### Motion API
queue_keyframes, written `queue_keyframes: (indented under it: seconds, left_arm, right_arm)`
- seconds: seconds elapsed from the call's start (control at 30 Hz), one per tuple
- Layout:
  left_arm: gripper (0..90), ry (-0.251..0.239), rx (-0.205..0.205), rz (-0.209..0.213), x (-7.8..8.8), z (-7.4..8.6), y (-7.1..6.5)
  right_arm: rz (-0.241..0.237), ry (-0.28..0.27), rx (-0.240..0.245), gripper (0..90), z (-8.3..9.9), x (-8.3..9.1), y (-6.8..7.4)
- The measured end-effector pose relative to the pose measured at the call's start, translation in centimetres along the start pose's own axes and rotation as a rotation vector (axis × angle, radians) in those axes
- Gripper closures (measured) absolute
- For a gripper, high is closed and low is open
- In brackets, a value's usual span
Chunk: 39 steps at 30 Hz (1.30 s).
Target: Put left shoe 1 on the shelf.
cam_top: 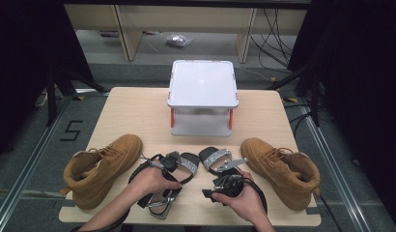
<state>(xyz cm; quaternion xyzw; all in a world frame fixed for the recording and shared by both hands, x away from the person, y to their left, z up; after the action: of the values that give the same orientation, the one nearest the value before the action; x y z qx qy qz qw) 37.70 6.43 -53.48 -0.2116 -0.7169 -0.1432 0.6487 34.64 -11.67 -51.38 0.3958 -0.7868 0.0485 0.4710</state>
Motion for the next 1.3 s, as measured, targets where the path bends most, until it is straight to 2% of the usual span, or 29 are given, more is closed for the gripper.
queue_keyframes:
  seconds: [0.2,0.23,0.27,0.33,0.4,0.43,0.47,0.5,0.57,0.6,0.7,0.77,0.87,0.93,0.97,1.03,1.17,1.2,1.23,1.3]
  left_arm:
    - [34.3,0.007,-0.018,0.001,-0.6,0.0,0.0]
    - [35.2,0.016,0.005,0.008,-0.5,-0.1,0.1]
    - [36.1,0.023,0.004,0.012,-0.5,-0.1,0.2]
    - [37.2,0.018,0.022,0.017,-0.5,-0.1,0.3]
    - [38.2,0.017,0.013,-0.001,-0.3,-0.1,0.5]
    - [38.8,0.004,0.006,-0.014,-0.3,-0.1,0.7]
    - [39.4,-0.025,-0.005,-0.030,-0.4,-0.2,1.0]
    - [39.9,-0.037,-0.005,-0.036,-0.3,-0.2,1.3]
    - [41.0,-0.069,0.001,-0.039,-0.2,-0.4,1.7]
    - [41.3,-0.077,-0.009,-0.037,-0.1,-0.4,1.8]
    - [41.9,-0.080,-0.017,-0.032,0.2,-0.4,2.1]
    - [42.3,-0.111,0.002,-0.030,0.6,-0.6,2.2]
    - [42.7,-0.114,0.000,-0.035,0.8,-0.5,2.4]
    - [42.8,-0.097,0.008,-0.025,1.0,-0.5,2.4]
    - [42.8,-0.100,0.002,-0.027,1.0,-0.4,2.5]
    - [42.9,-0.118,0.018,-0.017,1.1,-0.5,2.4]
    - [43.0,-0.115,0.010,-0.018,1.4,-0.5,2.6]
    - [43.0,-0.115,0.010,-0.018,1.4,-0.5,2.6]
    - [43.0,-0.146,0.045,-0.008,1.4,-0.7,2.4]
    - [43.0,-0.155,0.042,-0.011,1.6,-0.8,2.6]
  right_arm:
    - [-0.005,0.006,-0.009,41.4,0.1,-0.1,0.1]
    - [0.009,-0.006,-0.011,41.4,0.1,-0.3,-0.1]
    - [0.000,0.004,-0.010,41.4,0.1,-0.1,0.1]
    - [-0.014,-0.011,0.020,41.4,0.0,-0.1,-0.1]
    - [-0.017,-0.027,0.033,41.4,-0.1,0.0,-0.1]
    - [-0.014,-0.027,0.032,41.4,-0.1,0.1,-0.2]
    - [-0.010,-0.011,0.001,41.5,0.0,0.3,-0.1]
    - [-0.006,-0.014,-0.006,41.5,0.0,0.3,-0.1]
    - [0.000,-0.041,0.008,41.4,-0.2,0.2,-0.3]
    - [-0.009,-0.021,-0.005,41.5,-0.1,0.5,-0.1]
    - [-0.011,-0.042,0.020,41.5,-0.3,0.4,-0.3]
    - [-0.010,-0.044,0.020,41.5,-0.3,0.4,-0.3]
    - [-0.011,-0.044,0.022,41.5,-0.2,0.4,-0.3]
    - [-0.007,-0.040,0.012,41.5,-0.2,0.4,-0.4]
    - [-0.007,-0.041,0.011,41.5,-0.2,0.4,-0.3]
    - [-0.013,-0.049,0.018,41.5,-0.3,0.4,-0.3]
    - [-0.014,-0.055,0.017,41.5,-0.3,0.5,-0.3]
    - [-0.015,-0.073,0.016,41.5,-0.4,0.4,-0.3]
    - [-0.009,-0.055,0.019,41.5,-0.3,0.6,-0.4]
    - [-0.008,-0.058,0.015,41.5,-0.4,0.7,-0.4]
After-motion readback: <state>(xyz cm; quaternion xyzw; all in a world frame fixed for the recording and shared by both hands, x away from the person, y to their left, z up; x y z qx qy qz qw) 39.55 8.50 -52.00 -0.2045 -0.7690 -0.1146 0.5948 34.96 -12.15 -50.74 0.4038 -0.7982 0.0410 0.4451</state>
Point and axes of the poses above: each handheld gripper's, and its own axes: x roughly backward along the jaws, z roughly out of its underside, y roughly to its left, the point moved 6 cm from there along -x, roughly forward along the jaws, and after that the axes turned 3 degrees about -z, right-handed, at the moved point
